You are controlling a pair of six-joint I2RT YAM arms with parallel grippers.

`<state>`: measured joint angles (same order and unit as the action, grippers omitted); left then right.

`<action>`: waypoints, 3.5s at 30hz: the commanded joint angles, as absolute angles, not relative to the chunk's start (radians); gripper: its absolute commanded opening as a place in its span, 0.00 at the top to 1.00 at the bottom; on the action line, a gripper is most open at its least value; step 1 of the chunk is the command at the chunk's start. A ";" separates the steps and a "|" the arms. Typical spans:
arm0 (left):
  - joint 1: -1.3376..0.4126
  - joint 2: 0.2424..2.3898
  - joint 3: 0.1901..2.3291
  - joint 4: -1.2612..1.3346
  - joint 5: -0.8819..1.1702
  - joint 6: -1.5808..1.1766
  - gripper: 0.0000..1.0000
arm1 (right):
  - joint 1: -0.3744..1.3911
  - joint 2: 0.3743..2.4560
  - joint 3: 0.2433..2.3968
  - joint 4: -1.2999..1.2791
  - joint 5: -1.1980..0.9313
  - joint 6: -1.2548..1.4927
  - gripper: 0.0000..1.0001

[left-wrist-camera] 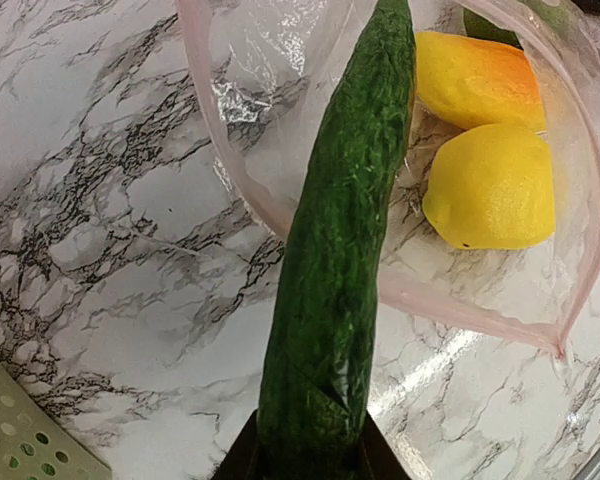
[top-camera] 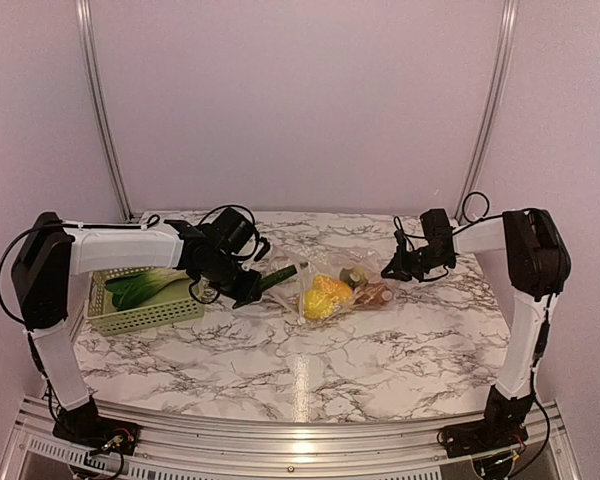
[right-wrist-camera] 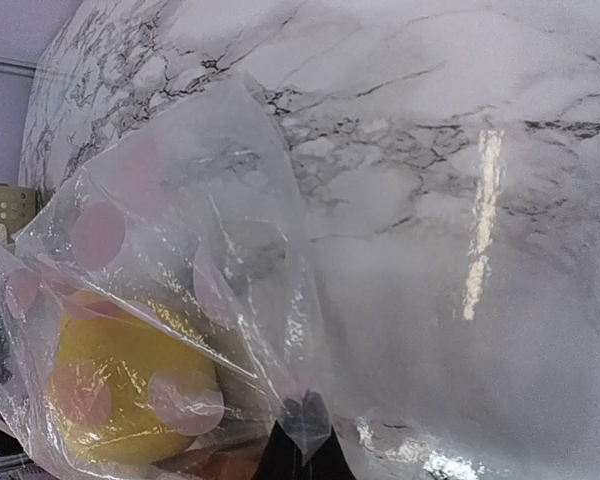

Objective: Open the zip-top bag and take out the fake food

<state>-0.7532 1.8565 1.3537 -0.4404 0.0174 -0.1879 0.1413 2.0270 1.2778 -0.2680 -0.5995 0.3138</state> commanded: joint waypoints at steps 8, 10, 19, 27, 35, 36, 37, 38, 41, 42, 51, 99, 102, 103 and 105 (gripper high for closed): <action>-0.737 1.434 1.026 -0.439 0.088 -0.419 0.81 | 0.130 1.977 1.272 -0.235 -0.555 0.350 1.00; -0.711 1.346 0.967 -0.416 0.097 -0.491 0.81 | 0.131 1.978 1.268 -0.229 -0.560 0.350 1.00; -0.427 1.192 1.008 -0.793 0.057 -0.455 0.82 | 0.130 1.992 1.263 -0.204 -0.593 0.358 1.00; -0.337 1.284 1.142 -0.954 -0.127 -0.131 0.81 | 0.130 2.005 1.267 -0.209 -0.605 0.346 1.00; -0.268 1.455 1.282 -1.091 -0.169 0.225 0.81 | 0.131 2.021 1.284 -0.217 -0.612 0.345 1.00; -0.265 1.466 1.288 -1.090 -0.159 0.257 0.81 | 0.131 2.023 1.286 -0.219 -0.612 0.344 1.00; -0.263 1.474 1.288 -1.083 -0.146 0.288 0.81 | 0.130 2.022 1.288 -0.219 -0.612 0.344 1.00; -0.262 1.480 1.287 -1.074 -0.131 0.309 0.81 | 0.130 2.024 1.290 -0.221 -0.612 0.344 1.00; -0.258 1.520 1.293 -1.048 -0.140 0.351 0.77 | 0.130 2.028 1.295 -0.222 -0.616 0.349 1.00; -0.257 1.549 1.296 -1.039 -0.150 0.363 0.75 | 0.130 2.029 1.294 -0.219 -0.618 0.352 1.00; -0.247 1.706 1.401 -1.006 -0.232 0.342 0.38 | 0.130 2.030 1.304 -0.229 -0.617 0.352 1.00; -0.786 2.132 1.416 0.110 0.445 -0.131 0.37 | 0.148 2.020 1.261 -0.281 -0.645 0.294 1.00; -0.793 2.132 1.402 0.147 0.482 -0.152 0.33 | 0.149 2.017 1.259 -0.281 -0.644 0.296 1.00; -0.796 2.131 1.397 0.161 0.491 -0.158 0.30 | 0.151 2.014 1.258 -0.281 -0.645 0.297 1.00; -0.807 2.134 1.395 0.183 0.498 -0.161 0.26 | 0.151 2.011 1.255 -0.281 -0.646 0.299 1.00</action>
<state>-0.7918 2.1258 1.4006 0.1047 0.4408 -0.1436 0.1448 2.0174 1.2510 -0.2562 -0.6460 0.3096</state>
